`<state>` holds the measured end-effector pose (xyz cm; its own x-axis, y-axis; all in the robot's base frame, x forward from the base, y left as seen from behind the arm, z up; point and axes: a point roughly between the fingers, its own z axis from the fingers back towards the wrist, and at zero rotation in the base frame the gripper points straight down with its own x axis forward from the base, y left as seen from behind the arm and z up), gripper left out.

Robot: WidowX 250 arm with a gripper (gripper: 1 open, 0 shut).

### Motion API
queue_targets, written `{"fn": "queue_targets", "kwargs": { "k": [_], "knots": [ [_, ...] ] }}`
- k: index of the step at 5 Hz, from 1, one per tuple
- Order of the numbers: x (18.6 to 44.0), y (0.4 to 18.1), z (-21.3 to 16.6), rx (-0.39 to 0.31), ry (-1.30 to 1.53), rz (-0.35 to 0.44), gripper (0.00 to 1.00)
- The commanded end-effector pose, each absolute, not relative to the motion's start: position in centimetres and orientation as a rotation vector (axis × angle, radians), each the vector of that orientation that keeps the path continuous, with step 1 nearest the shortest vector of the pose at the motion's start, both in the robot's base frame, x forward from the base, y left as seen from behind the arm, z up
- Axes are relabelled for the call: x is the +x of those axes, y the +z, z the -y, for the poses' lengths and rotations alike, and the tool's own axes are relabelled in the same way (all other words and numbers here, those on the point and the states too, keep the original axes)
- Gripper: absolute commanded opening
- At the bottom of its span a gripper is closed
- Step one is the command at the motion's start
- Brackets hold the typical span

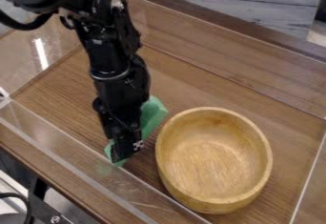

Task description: Put the green block in the brown bowl

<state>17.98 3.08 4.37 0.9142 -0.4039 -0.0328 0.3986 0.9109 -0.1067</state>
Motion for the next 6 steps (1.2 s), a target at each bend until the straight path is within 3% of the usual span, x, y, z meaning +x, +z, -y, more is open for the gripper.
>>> {"fn": "queue_targets", "kwargs": {
  "k": [1, 4, 6],
  "knots": [
    [18.9, 5.7, -3.5, -0.088, -0.396, -0.011, 0.0],
    [18.7, 8.2, -2.6, -0.133, -0.324, -0.03, 0.0],
    [19.2, 13.1, -0.3, -0.143, -0.27, -0.023, 0.0]
  ]
}}
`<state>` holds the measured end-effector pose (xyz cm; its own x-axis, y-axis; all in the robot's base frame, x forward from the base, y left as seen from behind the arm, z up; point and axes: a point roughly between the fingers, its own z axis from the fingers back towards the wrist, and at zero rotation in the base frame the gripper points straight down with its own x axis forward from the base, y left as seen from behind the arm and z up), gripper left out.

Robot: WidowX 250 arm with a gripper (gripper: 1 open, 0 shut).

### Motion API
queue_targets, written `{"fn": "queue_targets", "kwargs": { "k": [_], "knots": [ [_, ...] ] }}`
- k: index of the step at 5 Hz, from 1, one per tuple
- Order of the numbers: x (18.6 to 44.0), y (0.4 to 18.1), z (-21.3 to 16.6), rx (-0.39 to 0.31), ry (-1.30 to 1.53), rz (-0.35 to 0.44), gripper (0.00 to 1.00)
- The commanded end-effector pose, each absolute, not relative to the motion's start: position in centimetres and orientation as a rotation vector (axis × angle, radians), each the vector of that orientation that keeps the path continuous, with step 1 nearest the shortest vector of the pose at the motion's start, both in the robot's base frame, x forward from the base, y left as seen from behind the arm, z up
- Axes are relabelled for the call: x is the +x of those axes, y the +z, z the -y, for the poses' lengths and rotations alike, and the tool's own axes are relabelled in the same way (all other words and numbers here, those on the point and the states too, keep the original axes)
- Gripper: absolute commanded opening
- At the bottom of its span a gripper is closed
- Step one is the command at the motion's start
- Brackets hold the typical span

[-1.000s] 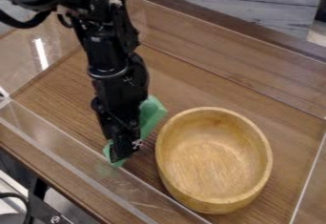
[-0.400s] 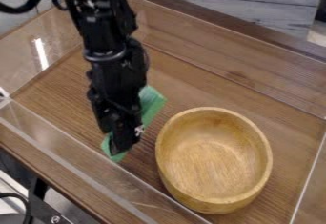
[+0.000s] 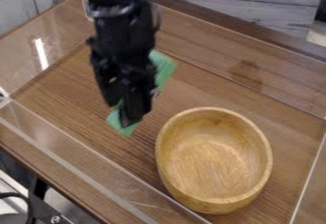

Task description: Put the green block in the brown bowl

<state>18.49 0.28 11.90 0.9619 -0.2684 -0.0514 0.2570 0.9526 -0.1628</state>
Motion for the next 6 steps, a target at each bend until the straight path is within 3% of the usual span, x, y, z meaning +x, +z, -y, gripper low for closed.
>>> {"fn": "queue_targets", "kwargs": {
  "k": [1, 2, 3, 4, 6],
  "knots": [
    [19.6, 17.3, 2.4, -0.134, -0.259, -0.003, 0.0],
    [17.9, 17.4, 7.4, -0.121, -0.363, 0.005, 0.0],
    [17.8, 16.0, 12.5, -0.102, -0.445, 0.016, 0.0],
    [18.0, 13.8, 14.7, -0.085, -0.459, 0.038, 0.0],
    [17.9, 13.6, 12.0, -0.079, -0.347, 0.068, 0.0]
  ]
}}
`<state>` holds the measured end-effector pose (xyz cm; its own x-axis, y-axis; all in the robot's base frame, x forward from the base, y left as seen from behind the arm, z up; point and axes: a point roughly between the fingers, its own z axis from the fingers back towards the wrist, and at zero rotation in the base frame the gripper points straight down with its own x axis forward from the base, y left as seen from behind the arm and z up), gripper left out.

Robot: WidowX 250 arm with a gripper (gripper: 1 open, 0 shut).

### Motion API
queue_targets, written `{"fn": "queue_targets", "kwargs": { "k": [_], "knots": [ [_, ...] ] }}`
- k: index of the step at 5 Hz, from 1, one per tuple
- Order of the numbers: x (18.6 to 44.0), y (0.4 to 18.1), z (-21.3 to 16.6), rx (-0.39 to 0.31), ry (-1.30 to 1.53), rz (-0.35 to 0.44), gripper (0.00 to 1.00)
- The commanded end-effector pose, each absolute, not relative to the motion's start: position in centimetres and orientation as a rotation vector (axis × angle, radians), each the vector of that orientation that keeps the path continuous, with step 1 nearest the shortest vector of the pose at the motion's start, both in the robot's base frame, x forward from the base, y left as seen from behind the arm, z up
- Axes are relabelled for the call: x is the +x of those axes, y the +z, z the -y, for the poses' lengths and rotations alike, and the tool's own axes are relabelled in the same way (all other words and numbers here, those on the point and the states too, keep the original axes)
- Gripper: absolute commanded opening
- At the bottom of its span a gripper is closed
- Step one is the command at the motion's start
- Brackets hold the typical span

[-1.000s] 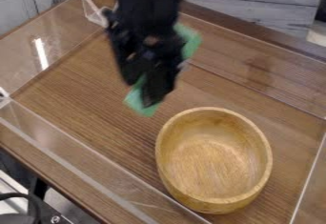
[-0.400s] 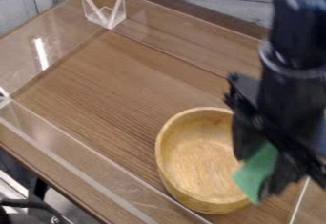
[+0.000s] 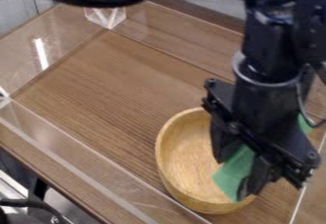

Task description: Put the green block in the brown bowl

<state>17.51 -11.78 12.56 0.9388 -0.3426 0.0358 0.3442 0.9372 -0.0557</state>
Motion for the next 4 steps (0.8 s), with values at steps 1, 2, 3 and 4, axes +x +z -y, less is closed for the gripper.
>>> {"fn": "queue_targets", "kwargs": {
  "k": [1, 2, 3, 4],
  "knots": [
    [17.87, 13.14, 11.4, -0.089, -0.323, 0.072, 0.0],
    [17.97, 12.75, 11.0, -0.1, -0.309, 0.075, 0.0],
    [18.01, 12.47, 10.8, -0.113, -0.297, 0.078, 0.0],
    [18.12, 12.15, 10.62, -0.127, -0.286, 0.078, 0.0]
  ]
}}
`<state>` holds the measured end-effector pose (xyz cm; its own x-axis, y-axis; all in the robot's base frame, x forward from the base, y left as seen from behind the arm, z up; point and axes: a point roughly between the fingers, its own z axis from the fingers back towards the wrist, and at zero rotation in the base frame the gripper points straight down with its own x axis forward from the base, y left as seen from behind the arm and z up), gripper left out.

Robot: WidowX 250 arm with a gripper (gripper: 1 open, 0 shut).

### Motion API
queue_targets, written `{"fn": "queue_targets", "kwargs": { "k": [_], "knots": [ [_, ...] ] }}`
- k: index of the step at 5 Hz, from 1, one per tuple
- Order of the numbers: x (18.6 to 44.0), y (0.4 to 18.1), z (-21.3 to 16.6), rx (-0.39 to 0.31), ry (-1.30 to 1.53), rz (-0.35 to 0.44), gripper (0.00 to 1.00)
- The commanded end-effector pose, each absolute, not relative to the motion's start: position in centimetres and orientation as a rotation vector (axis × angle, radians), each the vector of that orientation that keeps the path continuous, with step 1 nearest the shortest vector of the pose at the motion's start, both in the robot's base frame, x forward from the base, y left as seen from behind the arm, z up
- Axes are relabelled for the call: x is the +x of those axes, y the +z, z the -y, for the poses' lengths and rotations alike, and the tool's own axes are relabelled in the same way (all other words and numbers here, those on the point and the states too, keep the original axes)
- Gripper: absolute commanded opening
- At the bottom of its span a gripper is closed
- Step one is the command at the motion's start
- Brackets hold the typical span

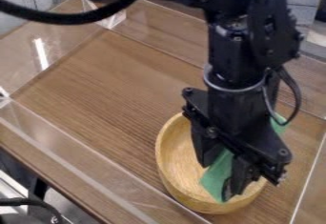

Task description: Put the green block in the brown bowl

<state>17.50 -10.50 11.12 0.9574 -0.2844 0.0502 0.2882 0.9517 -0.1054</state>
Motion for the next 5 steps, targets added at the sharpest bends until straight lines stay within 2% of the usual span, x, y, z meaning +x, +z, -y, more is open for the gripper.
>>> {"fn": "queue_targets", "kwargs": {
  "k": [1, 5],
  "knots": [
    [18.2, 11.9, 10.5, -0.14, -0.276, 0.077, 0.0],
    [18.6, 10.4, 10.3, -0.191, -0.248, 0.068, 0.0]
  ]
}}
